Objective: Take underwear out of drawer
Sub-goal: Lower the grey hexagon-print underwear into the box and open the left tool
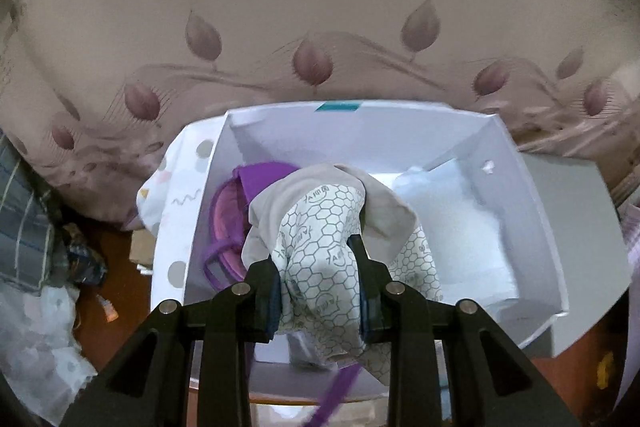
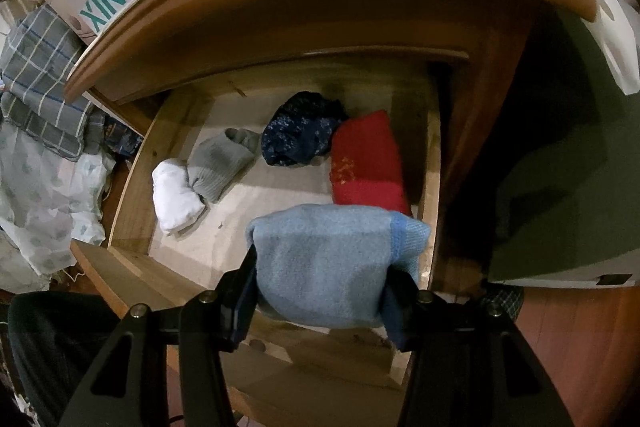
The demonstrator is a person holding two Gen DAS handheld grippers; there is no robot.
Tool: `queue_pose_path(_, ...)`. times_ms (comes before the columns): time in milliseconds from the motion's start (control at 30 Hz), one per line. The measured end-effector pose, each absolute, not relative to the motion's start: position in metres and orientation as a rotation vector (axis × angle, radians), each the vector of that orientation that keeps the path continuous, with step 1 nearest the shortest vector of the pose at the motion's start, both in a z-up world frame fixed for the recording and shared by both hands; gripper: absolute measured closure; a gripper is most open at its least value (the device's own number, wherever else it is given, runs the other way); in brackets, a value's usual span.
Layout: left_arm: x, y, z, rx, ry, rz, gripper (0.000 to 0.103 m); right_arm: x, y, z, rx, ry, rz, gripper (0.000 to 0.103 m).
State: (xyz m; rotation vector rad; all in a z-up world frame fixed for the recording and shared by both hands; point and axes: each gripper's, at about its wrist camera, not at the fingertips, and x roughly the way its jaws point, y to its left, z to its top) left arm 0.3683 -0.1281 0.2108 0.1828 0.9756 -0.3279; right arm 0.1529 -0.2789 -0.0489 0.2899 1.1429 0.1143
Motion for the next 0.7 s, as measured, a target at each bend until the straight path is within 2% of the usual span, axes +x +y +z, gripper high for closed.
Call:
queue_pose_path(267, 0.384, -0.115, 0.171, 0.196, 1.046, -0.26, 0.076, 0.154, -0.275, -0.05, 0.268, 1.148, 0.119, 0.05)
queue_pose_path(433, 0.386, -0.11, 0.167, 0.166, 1.053, -0.265, 0.074, 0.154, -0.275, -0.051, 0.267, 1.152, 0.122, 0.05)
queue_pose_path(700, 0.388, -0.106, 0.167, 0.141, 1.078, -0.263, 0.056, 0.155, -0.274, -0.053, 0.268, 1.158, 0.121, 0.05)
